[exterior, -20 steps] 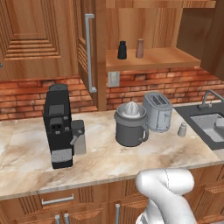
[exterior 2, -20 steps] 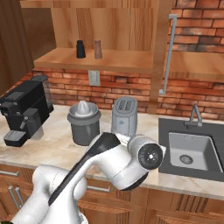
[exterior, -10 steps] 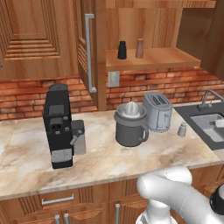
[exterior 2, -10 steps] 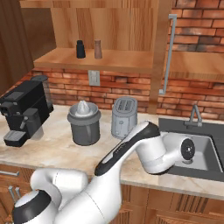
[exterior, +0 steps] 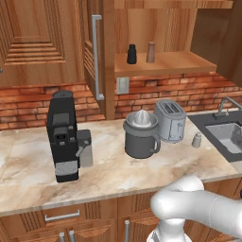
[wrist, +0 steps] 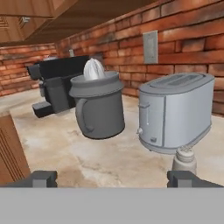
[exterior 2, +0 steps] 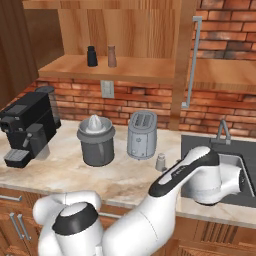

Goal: There are various items on the counter. Only move the condiments/shakers into the cabinet.

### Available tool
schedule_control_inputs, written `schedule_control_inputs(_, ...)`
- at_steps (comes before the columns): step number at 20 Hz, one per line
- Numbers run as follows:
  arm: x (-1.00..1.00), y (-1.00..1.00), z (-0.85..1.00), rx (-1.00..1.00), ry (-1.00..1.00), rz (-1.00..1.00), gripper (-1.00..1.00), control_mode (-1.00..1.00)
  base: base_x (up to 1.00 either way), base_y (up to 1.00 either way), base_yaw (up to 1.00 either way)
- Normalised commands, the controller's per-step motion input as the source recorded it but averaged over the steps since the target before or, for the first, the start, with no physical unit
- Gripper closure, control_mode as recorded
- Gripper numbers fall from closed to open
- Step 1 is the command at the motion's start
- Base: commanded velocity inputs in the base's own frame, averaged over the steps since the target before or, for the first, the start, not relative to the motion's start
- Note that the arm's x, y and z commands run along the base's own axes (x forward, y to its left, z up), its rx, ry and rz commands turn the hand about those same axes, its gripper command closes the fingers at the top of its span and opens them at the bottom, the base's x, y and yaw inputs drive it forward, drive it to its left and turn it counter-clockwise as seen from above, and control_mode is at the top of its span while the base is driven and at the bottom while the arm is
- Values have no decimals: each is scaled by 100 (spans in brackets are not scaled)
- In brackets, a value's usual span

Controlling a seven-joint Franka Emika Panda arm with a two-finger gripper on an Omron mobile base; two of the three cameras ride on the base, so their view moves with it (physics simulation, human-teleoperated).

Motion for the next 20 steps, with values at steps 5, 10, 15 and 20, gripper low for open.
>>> schedule_control_inputs(5,38,5,-17,-3,0,0,-100,-100,0,0,0)
schedule_control_inputs(10,39,17,-24,-9,0,0,-100,-100,0,0,0)
schedule_control_inputs(15,10,19,-34,-8,0,0,-100,-100,0,0,0)
schedule_control_inputs(20,13,12,-16,-1,0,0,-100,-100,0,0,0)
